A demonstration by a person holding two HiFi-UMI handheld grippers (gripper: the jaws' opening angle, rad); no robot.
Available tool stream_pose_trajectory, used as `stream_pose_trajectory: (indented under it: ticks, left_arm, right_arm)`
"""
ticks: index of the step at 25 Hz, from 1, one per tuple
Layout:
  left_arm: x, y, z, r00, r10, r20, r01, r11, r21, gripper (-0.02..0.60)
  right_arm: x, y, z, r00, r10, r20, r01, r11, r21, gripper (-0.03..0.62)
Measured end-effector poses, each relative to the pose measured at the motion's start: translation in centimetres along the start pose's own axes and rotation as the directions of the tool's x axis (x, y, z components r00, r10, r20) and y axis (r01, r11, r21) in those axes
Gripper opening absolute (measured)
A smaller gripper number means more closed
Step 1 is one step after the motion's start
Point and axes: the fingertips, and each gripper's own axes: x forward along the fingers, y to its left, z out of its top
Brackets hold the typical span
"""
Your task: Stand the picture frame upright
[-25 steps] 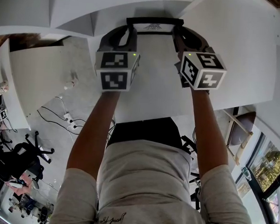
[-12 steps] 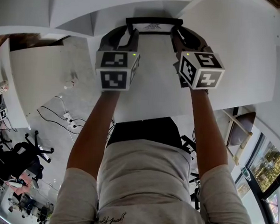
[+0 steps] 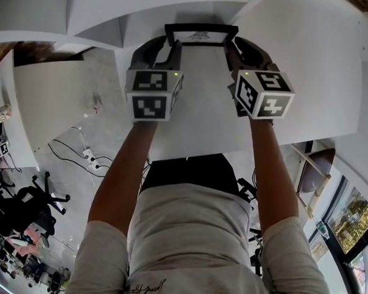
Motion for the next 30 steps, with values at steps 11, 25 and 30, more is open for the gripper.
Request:
stream_pose_trajectory:
  ticks: [11, 25, 30]
  left_arm:
    - [-1.8, -0.4, 0.7, 0.999, 0.016, 0.027, -0.016, 1.0, 0.003, 0.115]
    - [-5.9, -2.7, 0.7, 0.998, -0.018, 0.055, 0.017, 1.0, 0.012, 0.031]
    - [-8.3, -4.0, 1.0, 0.997, -0.046, 0.063, 0.045, 0.999, 0.016, 0.021]
  right_arm:
    - [-1.6, 0.9, 0.2, 1.0, 0.016, 0.009, -0.015, 1.0, -0.022, 0.08]
    - [-5.7, 3.5, -0.1, 0.997, 0.066, 0.029, -0.063, 0.993, -0.096, 0.041]
    - [-7.8, 5.2, 0.4, 0.994, 0.101, 0.029, -0.097, 0.99, -0.106, 0.035]
